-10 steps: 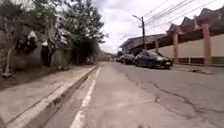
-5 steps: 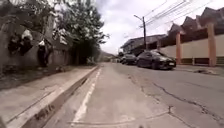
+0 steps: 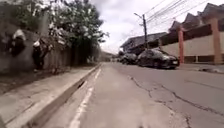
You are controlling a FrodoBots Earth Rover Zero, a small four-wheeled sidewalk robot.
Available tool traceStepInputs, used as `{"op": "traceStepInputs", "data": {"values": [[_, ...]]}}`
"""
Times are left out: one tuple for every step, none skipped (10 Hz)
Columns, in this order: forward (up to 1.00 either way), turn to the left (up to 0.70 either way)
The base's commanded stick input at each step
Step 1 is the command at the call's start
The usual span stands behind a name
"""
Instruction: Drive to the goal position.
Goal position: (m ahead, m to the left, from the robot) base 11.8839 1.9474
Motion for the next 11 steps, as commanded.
{"op": "traceStepInputs", "data": {"values": [[0.7,0.0],[0.7,0.0],[0.7,0.0],[0.7,0.0],[0.7,0.06],[0.7,0.01],[0.7,0.0],[0.7,0.0],[0.7,0.0],[0.7,0.0],[0.7,0.0]]}}
